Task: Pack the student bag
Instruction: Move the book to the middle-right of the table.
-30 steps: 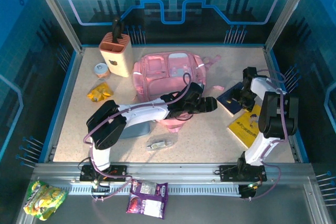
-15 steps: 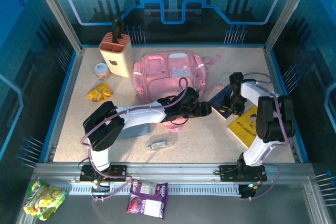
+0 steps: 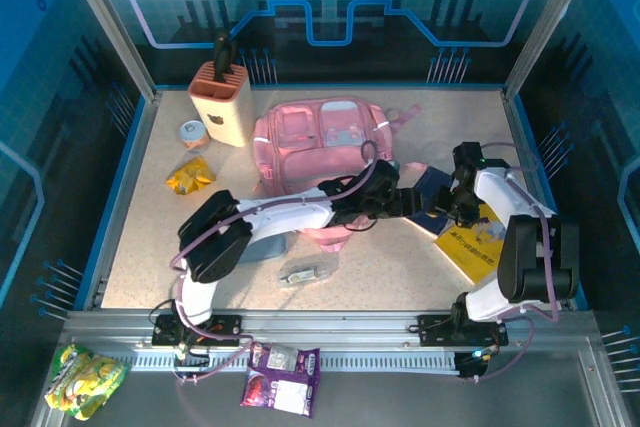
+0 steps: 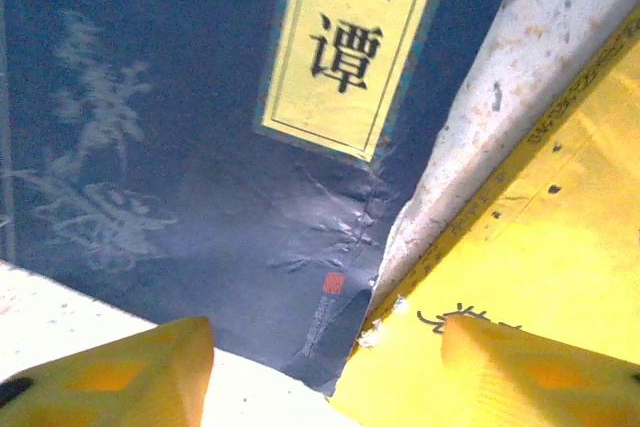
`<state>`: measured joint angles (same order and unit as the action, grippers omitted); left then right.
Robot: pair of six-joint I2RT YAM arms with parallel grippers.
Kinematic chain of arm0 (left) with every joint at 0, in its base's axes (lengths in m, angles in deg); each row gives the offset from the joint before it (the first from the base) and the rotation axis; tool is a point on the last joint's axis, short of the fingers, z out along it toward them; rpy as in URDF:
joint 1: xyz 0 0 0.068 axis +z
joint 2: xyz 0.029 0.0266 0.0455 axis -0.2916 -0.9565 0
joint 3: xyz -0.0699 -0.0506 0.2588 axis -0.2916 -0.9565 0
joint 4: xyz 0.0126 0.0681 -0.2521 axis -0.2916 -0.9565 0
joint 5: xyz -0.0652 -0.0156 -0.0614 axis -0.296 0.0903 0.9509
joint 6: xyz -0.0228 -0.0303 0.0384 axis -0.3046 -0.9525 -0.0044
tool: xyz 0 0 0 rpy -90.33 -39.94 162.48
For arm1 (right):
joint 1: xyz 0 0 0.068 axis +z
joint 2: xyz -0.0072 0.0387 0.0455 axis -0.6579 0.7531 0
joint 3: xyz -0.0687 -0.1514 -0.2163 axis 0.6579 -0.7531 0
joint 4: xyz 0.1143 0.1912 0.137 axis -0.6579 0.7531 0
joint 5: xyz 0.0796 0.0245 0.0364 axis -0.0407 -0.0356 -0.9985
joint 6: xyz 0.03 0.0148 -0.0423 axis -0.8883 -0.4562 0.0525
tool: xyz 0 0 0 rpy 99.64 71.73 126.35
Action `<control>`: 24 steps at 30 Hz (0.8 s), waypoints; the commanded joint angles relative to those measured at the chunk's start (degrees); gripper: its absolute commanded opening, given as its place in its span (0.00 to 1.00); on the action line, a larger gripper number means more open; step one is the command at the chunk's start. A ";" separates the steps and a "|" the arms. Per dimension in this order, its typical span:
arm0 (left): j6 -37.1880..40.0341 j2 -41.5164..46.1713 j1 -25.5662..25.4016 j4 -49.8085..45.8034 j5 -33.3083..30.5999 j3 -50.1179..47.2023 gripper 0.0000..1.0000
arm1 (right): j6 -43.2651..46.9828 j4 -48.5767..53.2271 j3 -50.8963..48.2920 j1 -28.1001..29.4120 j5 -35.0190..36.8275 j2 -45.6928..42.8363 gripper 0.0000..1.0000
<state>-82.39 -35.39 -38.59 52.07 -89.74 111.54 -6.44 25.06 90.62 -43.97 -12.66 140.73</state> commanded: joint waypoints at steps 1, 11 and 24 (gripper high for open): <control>3.68 -5.80 -0.42 -5.40 -2.29 6.06 0.67 | 0.77 -1.31 1.56 -3.82 -4.55 -0.16 0.67; 7.55 -17.95 0.06 -15.67 -7.58 20.72 0.59 | 0.85 -6.46 3.27 -7.51 -13.50 7.54 0.72; -0.92 -26.49 2.10 -28.59 -6.21 34.51 0.60 | -1.52 -9.07 1.49 -7.02 -13.98 10.53 0.75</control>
<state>-80.20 -60.02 -36.84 28.44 -96.04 143.80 -7.09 16.65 92.61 -50.96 -24.46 150.85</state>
